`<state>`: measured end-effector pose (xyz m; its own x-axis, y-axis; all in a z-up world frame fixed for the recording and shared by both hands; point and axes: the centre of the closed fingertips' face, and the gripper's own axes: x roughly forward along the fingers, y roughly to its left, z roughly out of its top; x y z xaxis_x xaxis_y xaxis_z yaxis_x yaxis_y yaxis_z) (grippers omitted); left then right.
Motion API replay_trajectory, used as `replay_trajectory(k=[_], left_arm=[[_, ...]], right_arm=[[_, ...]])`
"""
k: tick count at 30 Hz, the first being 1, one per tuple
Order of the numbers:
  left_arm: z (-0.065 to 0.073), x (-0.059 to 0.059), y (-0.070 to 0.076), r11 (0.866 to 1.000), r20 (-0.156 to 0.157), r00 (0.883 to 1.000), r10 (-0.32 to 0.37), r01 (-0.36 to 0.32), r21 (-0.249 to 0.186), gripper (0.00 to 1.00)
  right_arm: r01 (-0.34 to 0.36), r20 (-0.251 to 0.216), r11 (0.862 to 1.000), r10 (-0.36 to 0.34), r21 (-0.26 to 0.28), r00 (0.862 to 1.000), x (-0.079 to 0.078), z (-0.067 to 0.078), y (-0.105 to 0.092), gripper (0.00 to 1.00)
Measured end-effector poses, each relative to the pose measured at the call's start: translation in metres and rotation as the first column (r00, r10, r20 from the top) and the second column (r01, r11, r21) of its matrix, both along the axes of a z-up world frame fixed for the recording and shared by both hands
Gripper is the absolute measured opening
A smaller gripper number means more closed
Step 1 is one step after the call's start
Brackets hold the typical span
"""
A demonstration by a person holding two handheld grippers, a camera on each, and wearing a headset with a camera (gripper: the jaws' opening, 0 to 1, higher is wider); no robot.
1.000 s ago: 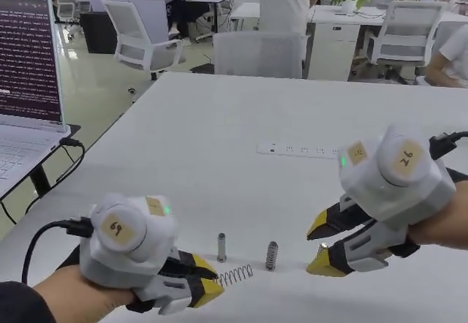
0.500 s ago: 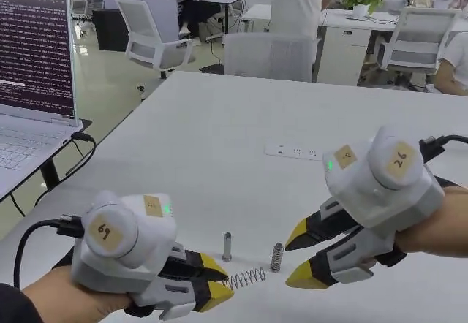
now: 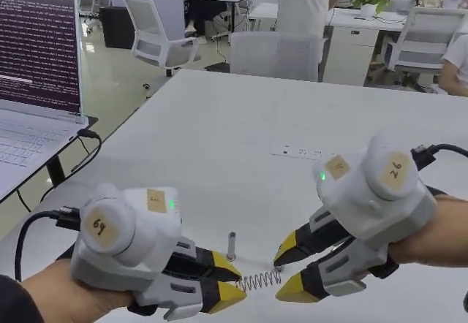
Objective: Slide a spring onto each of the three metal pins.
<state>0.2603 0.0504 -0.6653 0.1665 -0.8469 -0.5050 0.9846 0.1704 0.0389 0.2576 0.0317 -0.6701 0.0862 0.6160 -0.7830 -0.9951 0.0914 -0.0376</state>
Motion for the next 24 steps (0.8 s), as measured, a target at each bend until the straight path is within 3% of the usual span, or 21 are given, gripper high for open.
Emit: replay_trajectory(k=[14,24], left_arm=[[0.001,-0.0017,-0.0067,1.0,0.008,1.0,-0.019,0.019,0.002,0.02],[-0.0021,-0.0019,-0.0064,1.0,0.019,1.0,-0.023,0.022,0.016,0.02]], right_arm=[[-0.022,0.002,0.999,0.022,-0.023,1.0,-0.0032,-0.0005,-0.0007,0.09],[-0.028,0.003,0.999,0.028,-0.04,1.0,-0.0053,0.0041,0.0026,0.08]])
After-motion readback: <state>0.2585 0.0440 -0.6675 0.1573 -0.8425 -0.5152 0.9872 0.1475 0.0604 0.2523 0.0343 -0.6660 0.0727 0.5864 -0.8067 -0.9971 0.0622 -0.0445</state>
